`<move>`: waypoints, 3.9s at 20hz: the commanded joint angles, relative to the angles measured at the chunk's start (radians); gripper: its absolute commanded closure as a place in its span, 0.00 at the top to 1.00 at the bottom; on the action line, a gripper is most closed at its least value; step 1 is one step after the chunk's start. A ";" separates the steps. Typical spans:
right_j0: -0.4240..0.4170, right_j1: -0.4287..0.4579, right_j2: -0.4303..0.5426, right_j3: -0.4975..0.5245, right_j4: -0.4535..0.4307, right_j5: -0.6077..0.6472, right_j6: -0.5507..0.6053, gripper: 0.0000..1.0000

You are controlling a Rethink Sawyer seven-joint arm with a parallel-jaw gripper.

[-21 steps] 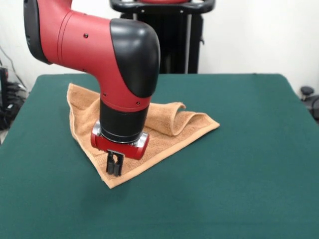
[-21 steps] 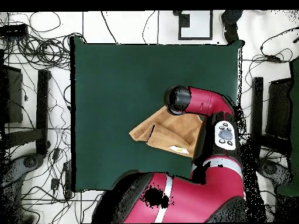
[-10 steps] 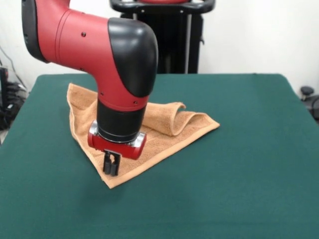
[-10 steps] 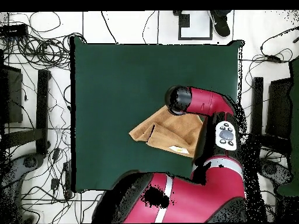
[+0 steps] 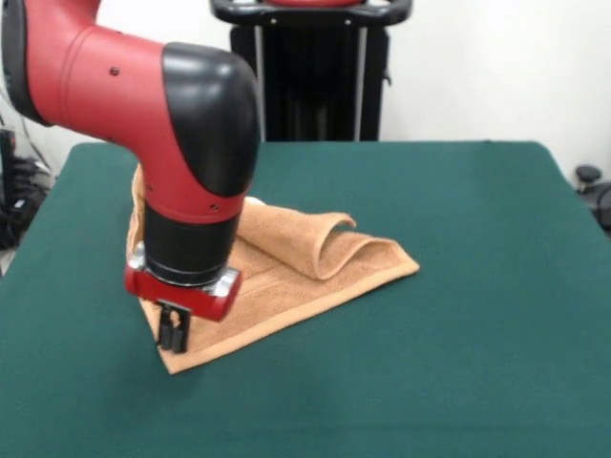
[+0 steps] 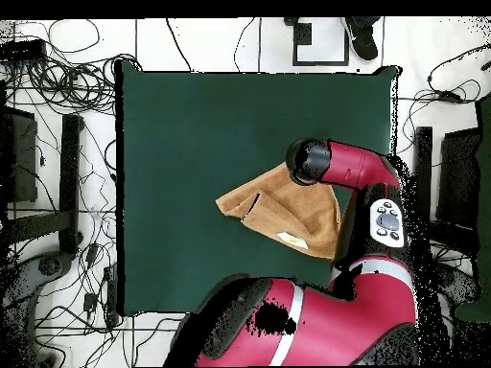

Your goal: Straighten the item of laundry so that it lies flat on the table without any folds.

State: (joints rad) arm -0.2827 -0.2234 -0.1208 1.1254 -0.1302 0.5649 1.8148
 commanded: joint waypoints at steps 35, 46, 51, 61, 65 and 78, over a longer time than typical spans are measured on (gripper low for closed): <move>0.067 -0.042 -0.136 0.209 -0.149 -0.217 0.161 0.00; -0.042 -0.110 0.050 0.323 -0.140 -0.292 0.027 0.00; -0.069 -0.161 0.133 0.378 -0.112 -0.255 0.028 0.00; -0.072 -0.213 0.179 0.415 -0.091 -0.227 0.080 0.00; -0.070 -0.218 0.181 0.427 -0.066 -0.194 0.107 1.00; -0.053 -0.246 0.210 0.451 -0.054 -0.194 0.130 1.00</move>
State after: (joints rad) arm -0.3867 -0.4798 -0.0362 1.4554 -0.2355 0.3280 1.8148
